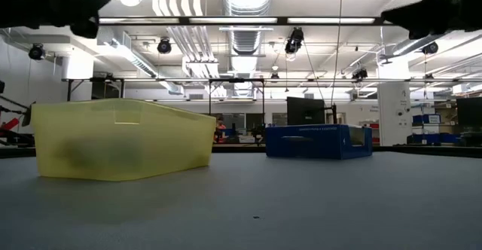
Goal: Pick and place USB-C Cables
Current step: Return to Home Position
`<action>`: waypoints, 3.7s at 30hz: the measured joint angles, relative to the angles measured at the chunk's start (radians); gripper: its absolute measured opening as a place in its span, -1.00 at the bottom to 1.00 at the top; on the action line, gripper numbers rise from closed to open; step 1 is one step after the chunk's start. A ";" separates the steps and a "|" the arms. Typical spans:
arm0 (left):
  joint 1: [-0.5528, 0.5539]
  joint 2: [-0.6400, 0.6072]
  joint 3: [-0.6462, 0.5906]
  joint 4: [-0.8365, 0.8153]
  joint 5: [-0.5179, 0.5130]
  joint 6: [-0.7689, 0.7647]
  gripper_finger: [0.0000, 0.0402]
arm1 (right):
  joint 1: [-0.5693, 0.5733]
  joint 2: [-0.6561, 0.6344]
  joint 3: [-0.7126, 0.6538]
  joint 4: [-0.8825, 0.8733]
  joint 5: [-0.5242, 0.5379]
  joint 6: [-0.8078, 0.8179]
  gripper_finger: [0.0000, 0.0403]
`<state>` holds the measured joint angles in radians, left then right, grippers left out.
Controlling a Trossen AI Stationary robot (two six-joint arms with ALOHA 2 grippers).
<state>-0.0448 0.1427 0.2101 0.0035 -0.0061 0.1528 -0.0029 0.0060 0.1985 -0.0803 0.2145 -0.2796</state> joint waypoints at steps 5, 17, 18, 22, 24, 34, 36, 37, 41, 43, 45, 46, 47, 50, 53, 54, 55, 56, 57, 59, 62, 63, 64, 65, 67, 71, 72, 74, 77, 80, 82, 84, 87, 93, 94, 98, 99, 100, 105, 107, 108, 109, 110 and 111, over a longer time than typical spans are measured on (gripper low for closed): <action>0.000 -0.135 -0.053 -0.065 -0.032 -0.043 -0.99 | 0.000 0.007 -0.004 -0.030 0.029 0.006 -0.96; 0.000 -0.118 -0.166 -0.052 -0.057 -0.123 -0.99 | 0.000 -0.002 -0.064 -0.034 0.041 0.046 -0.96; 0.000 -0.123 -0.182 -0.030 -0.055 -0.124 -0.99 | 0.000 -0.001 -0.079 -0.026 0.041 0.054 -0.96; 0.000 -0.103 -0.201 0.031 -0.045 -0.120 -0.99 | 0.000 -0.006 -0.160 0.063 0.042 0.073 -0.96; 0.000 -0.103 -0.201 0.046 -0.046 -0.119 -0.99 | 0.000 0.006 -0.185 0.129 0.043 0.069 -0.96; 0.000 -0.089 -0.202 0.032 -0.078 -0.172 -0.99 | 0.000 0.027 -0.186 0.142 0.050 0.074 -0.96; 0.000 -0.090 -0.203 0.033 -0.078 -0.172 -0.99 | 0.000 0.029 -0.186 0.141 0.050 0.076 -0.96; 0.000 -0.090 -0.203 0.033 -0.078 -0.172 -0.99 | 0.000 0.029 -0.186 0.141 0.049 0.084 -0.96; 0.000 -0.091 -0.203 0.033 -0.078 -0.172 -0.99 | 0.000 0.029 -0.186 0.141 0.049 0.104 -0.95; 0.000 -0.090 -0.204 0.033 -0.078 -0.172 -0.99 | 0.000 0.029 -0.186 0.141 0.049 0.104 -0.95; 0.000 -0.091 -0.204 0.033 -0.078 -0.172 -0.99 | 0.000 0.029 -0.186 0.140 0.049 0.104 -0.95; 0.000 -0.091 -0.204 0.033 -0.078 -0.172 -0.99 | 0.000 0.029 -0.186 0.140 0.049 0.104 -0.95; 0.000 -0.091 -0.204 0.033 -0.078 -0.172 -0.99 | 0.000 0.029 -0.187 0.140 0.049 0.104 -0.95; 0.000 -0.090 -0.203 0.033 -0.078 -0.172 -0.99 | 0.000 0.030 -0.187 0.140 0.049 0.104 -0.95; 0.000 -0.086 -0.203 0.033 -0.078 -0.172 -0.99 | 0.000 0.029 -0.187 0.141 0.049 0.104 -0.95; 0.000 -0.085 -0.203 0.033 -0.078 -0.172 -0.99 | 0.000 0.030 -0.187 0.140 0.049 0.104 -0.95; 0.000 -0.084 -0.203 0.033 -0.078 -0.172 -0.99 | 0.000 0.030 -0.187 0.140 0.049 0.104 -0.95; 0.000 -0.084 -0.203 0.033 -0.078 -0.172 -0.99 | 0.000 0.030 -0.187 0.140 0.049 0.104 -0.95; 0.000 -0.084 -0.203 0.033 -0.078 -0.172 -0.99 | 0.000 0.030 -0.187 0.140 0.049 0.104 -0.95; 0.000 -0.085 -0.203 0.033 -0.078 -0.172 -0.99 | 0.000 0.029 -0.187 0.140 0.049 0.104 -0.95; 0.000 -0.084 -0.203 0.033 -0.078 -0.172 -0.99 | 0.000 0.030 -0.187 0.140 0.049 0.104 -0.96; 0.000 -0.084 -0.203 0.033 -0.078 -0.172 -0.99 | 0.000 0.030 -0.187 0.140 0.049 0.104 -0.95; 0.000 -0.084 -0.203 0.033 -0.078 -0.172 -0.99 | 0.000 0.030 -0.187 0.140 0.049 0.105 -0.95; 0.000 -0.085 -0.203 0.033 -0.078 -0.172 -0.99 | 0.000 0.030 -0.187 0.140 0.049 0.105 -0.95; 0.000 -0.085 -0.203 0.033 -0.078 -0.172 -0.99 | 0.000 0.030 -0.187 0.140 0.049 0.105 -0.96; 0.000 -0.085 -0.203 0.033 -0.078 -0.172 -0.99 | 0.000 0.030 -0.188 0.140 0.049 0.104 -0.96; 0.000 -0.085 -0.203 0.033 -0.078 -0.172 -0.99 | 0.000 0.030 -0.188 0.140 0.049 0.105 -0.95; 0.000 -0.085 -0.203 0.033 -0.078 -0.172 -0.99 | 0.000 0.030 -0.188 0.140 0.049 0.105 -0.96; 0.000 -0.085 -0.203 0.033 -0.078 -0.172 -0.99 | 0.000 0.030 -0.188 0.140 0.049 0.105 -0.96; 0.000 -0.085 -0.203 0.033 -0.078 -0.172 -0.99 | 0.000 0.030 -0.188 0.140 0.049 0.104 -0.96; 0.000 -0.085 -0.203 0.033 -0.078 -0.172 -0.99 | 0.000 0.030 -0.188 0.140 0.049 0.105 -0.96; 0.000 -0.085 -0.203 0.033 -0.077 -0.172 -0.99 | 0.000 0.030 -0.188 0.140 0.049 0.105 -0.96; 0.000 -0.085 -0.203 0.033 -0.077 -0.172 -0.99 | 0.000 0.030 -0.188 0.140 0.049 0.104 -0.96; 0.000 -0.085 -0.203 0.033 -0.077 -0.172 -0.99 | 0.000 0.030 -0.188 0.140 0.049 0.104 -0.96; 0.000 -0.085 -0.203 0.033 -0.077 -0.172 -0.99 | 0.000 0.030 -0.188 0.140 0.049 0.105 -0.96; 0.000 -0.085 -0.203 0.033 -0.077 -0.172 -0.99 | 0.000 0.030 -0.188 0.140 0.049 0.105 -0.96; 0.000 -0.085 -0.203 0.033 -0.077 -0.172 -0.99 | 0.000 0.030 -0.188 0.140 0.049 0.104 -0.96; 0.000 -0.085 -0.203 0.033 -0.077 -0.172 -0.99 | 0.000 0.030 -0.188 0.140 0.049 0.104 -0.96; 0.000 -0.085 -0.203 0.033 -0.077 -0.172 -0.99 | 0.000 0.030 -0.188 0.140 0.049 0.105 -0.96; 0.000 -0.085 -0.203 0.033 -0.077 -0.172 -0.99 | 0.000 0.030 -0.188 0.140 0.049 0.105 -0.96; 0.000 -0.085 -0.203 0.033 -0.077 -0.172 -0.99 | 0.000 0.030 -0.188 0.140 0.049 0.104 -0.96; 0.000 -0.085 -0.203 0.033 -0.077 -0.172 -0.99 | 0.000 0.030 -0.188 0.140 0.049 0.104 -0.96; 0.000 -0.085 -0.203 0.033 -0.077 -0.172 -0.99 | 0.000 0.030 -0.188 0.140 0.049 0.105 -0.96; 0.000 -0.085 -0.203 0.033 -0.077 -0.172 -0.99 | 0.000 0.030 -0.188 0.140 0.049 0.105 -0.96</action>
<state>-0.0452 0.0582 0.0074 0.0364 -0.0834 -0.0191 -0.0029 0.0357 0.0105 0.0597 0.2631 -0.1751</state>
